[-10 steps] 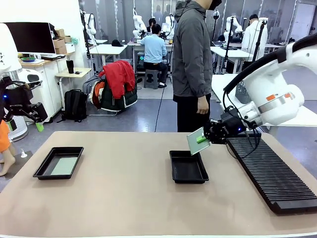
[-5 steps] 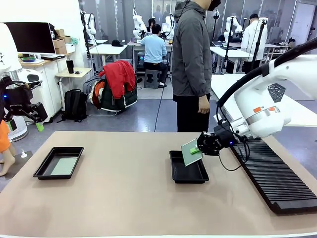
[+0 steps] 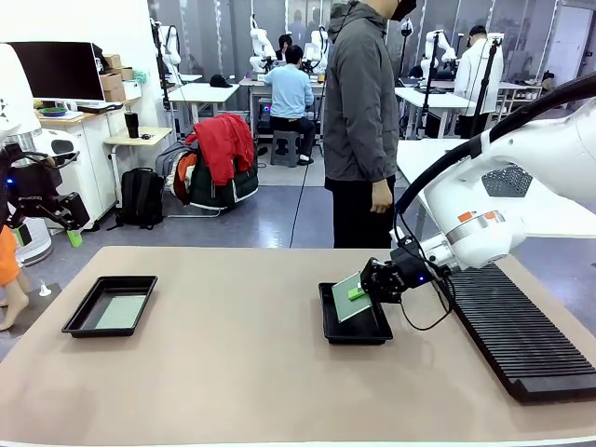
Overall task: Inspect and transfer BCBs to ESD trays.
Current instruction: Pick up the Blank PCB from the PCB Rack and place it in the right ESD tray.
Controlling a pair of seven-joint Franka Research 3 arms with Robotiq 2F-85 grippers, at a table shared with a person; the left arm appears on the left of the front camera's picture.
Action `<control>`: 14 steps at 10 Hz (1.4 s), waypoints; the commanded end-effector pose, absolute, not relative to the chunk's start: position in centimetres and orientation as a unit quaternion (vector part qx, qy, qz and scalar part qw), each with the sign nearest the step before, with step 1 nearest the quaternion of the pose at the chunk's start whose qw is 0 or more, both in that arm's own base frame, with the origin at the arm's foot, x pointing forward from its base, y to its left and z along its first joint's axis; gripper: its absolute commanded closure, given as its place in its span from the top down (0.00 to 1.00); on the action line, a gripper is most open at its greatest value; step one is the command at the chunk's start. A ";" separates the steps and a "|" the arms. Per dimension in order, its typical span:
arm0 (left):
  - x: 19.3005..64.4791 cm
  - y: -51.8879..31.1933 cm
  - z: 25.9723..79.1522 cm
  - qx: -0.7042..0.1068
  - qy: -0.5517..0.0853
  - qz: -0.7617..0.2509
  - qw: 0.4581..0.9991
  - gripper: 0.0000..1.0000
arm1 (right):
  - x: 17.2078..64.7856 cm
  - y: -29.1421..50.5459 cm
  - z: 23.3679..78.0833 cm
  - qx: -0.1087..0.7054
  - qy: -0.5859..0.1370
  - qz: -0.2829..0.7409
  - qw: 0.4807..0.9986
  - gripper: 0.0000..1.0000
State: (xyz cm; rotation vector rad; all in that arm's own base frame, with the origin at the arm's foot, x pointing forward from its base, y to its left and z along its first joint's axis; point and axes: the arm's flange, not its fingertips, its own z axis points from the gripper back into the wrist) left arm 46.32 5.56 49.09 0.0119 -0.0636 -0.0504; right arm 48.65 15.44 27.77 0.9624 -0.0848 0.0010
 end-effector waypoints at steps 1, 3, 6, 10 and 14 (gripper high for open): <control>46.3 5.6 48.9 0.007 -0.033 -0.024 0.999 1.00 | 48.5 16.8 26.9 0.454 -0.058 -0.010 0.889 0.03; 46.3 5.6 48.9 0.007 -0.033 -0.024 0.999 1.00 | 48.1 17.3 26.5 0.447 -0.061 -0.014 0.892 0.03; 46.3 5.6 48.9 0.007 -0.033 -0.024 0.999 1.00 | 47.8 18.0 25.8 0.424 -0.058 -0.027 0.904 0.03; 46.3 5.6 48.9 0.007 -0.033 -0.024 0.999 1.00 | 48.0 17.3 26.1 0.427 -0.051 -0.012 0.903 0.03; 46.3 5.6 48.9 0.007 -0.033 -0.024 0.999 1.00 | 48.0 17.3 26.1 0.427 -0.051 -0.012 0.903 0.03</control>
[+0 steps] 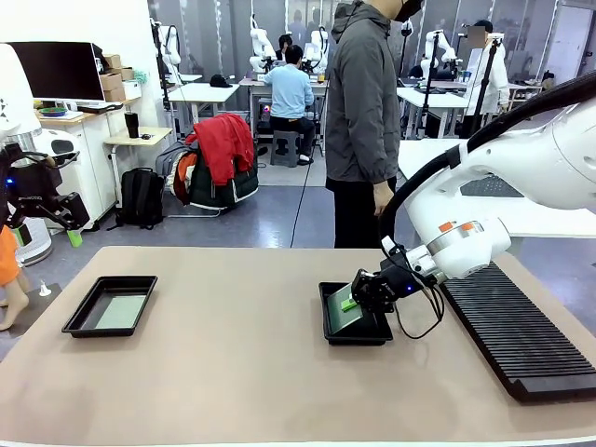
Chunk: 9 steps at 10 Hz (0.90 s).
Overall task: Inspect and transfer BCBs to ESD trays.
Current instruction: Pick up the Blank PCB from the PCB Rack and place it in the right ESD tray.
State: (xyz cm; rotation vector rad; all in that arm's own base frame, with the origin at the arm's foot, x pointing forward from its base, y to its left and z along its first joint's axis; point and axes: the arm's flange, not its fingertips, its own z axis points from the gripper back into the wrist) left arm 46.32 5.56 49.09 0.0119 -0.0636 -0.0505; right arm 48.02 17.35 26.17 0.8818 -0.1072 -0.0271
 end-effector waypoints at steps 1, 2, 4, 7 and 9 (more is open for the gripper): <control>46.3 5.6 48.9 0.007 -0.033 -0.024 0.999 1.00 | 48.0 17.3 26.2 0.427 -0.052 -0.013 0.903 0.03; 46.3 5.6 48.9 0.007 -0.033 -0.024 0.999 1.00 | 48.0 17.7 26.8 0.415 -0.049 -0.013 0.909 0.03; 46.3 5.6 48.9 0.007 -0.033 -0.024 0.999 1.00 | 48.0 18.2 28.1 0.388 -0.050 -0.015 0.920 0.18; 46.3 5.6 48.9 0.007 -0.033 -0.024 0.999 1.00 | 47.9 19.0 29.7 0.341 -0.052 -0.014 0.939 0.49; 46.3 5.6 48.9 0.007 -0.033 -0.024 0.999 1.00 | 47.9 19.6 30.9 0.290 -0.054 -0.011 0.955 0.68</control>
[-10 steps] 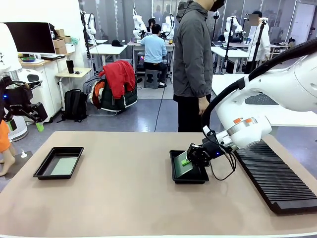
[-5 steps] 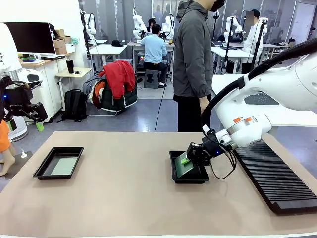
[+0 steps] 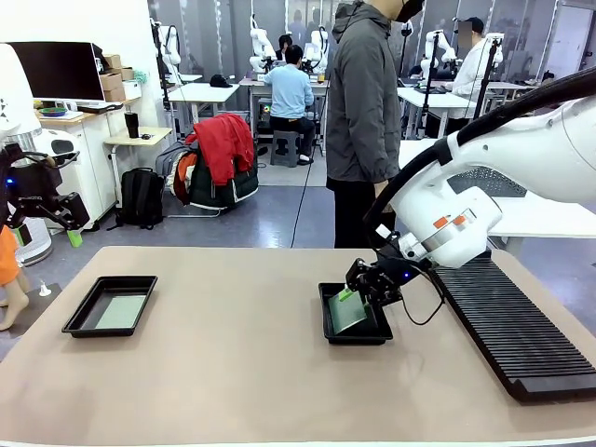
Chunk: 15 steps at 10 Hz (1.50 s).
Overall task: Inspect and transfer BCBs to ESD trays.
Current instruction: Pick up the Blank PCB from the PCB Rack and place it in the right ESD tray.
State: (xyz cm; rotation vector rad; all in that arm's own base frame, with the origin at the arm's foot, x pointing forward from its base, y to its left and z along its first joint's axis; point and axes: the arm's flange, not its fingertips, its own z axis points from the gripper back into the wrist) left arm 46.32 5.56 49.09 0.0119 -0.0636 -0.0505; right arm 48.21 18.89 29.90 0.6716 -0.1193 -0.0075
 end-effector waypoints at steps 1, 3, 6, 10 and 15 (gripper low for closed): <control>46.3 5.6 48.9 0.007 -0.033 -0.024 0.999 1.00 | 47.8 20.0 31.6 0.261 -0.055 -0.008 0.964 0.75; 46.3 5.6 48.9 0.007 -0.033 -0.024 0.999 1.00 | 47.5 20.3 33.3 0.218 -0.061 -0.005 0.974 0.94; 46.3 5.6 48.9 0.007 -0.033 -0.024 0.999 1.00 | 46.8 20.4 36.1 0.133 -0.053 0.001 0.990 1.00; 46.3 5.6 48.9 0.007 -0.033 -0.024 0.999 1.00 | 45.6 19.8 39.7 0.070 -0.049 0.007 0.996 1.00; 46.3 5.6 48.9 0.007 -0.033 -0.024 0.999 1.00 | 45.1 19.6 40.8 0.068 -0.048 0.026 0.996 1.00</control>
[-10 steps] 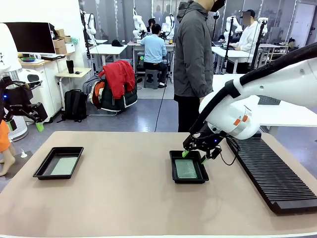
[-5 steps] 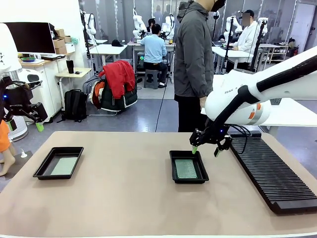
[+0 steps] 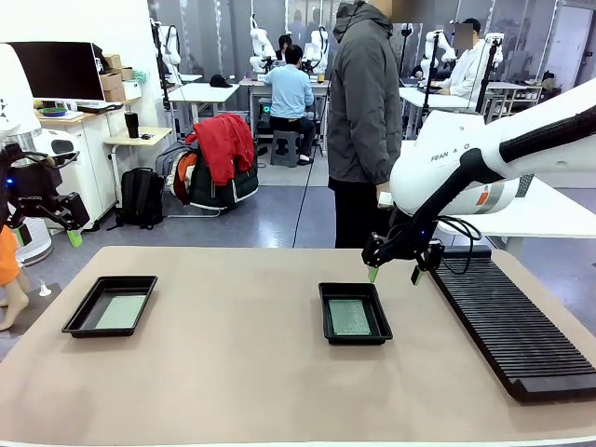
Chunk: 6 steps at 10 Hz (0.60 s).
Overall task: Inspect and transfer BCBs to ESD trays.
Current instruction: Pick up the Blank PCB from the PCB Rack and place it in the right ESD tray.
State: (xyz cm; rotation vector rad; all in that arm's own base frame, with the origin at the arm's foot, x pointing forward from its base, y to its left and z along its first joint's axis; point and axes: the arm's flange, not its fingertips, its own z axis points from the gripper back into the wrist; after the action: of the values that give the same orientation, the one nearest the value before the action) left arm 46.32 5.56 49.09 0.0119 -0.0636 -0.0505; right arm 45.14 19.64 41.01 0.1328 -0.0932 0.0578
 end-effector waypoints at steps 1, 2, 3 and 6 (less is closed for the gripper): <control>46.3 5.6 48.9 0.007 -0.033 -0.024 0.999 1.00 | 45.1 19.6 40.8 0.068 -0.048 0.026 0.996 1.00; 46.3 5.6 48.9 0.007 -0.033 -0.024 0.999 1.00 | 45.1 19.6 40.8 0.068 -0.048 0.026 0.996 1.00; 46.3 5.6 48.9 0.007 -0.033 -0.024 0.999 1.00 | 45.1 19.6 40.8 0.068 -0.048 0.026 0.996 1.00; 46.3 5.6 48.9 0.007 -0.033 -0.024 0.999 1.00 | 45.1 19.6 40.8 0.068 -0.048 0.026 0.996 1.00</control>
State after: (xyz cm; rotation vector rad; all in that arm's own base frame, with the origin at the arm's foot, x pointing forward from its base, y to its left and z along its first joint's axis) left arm 46.32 5.56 49.09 0.0119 -0.0636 -0.0505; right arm 45.13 19.63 40.94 0.1327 -0.0916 0.0574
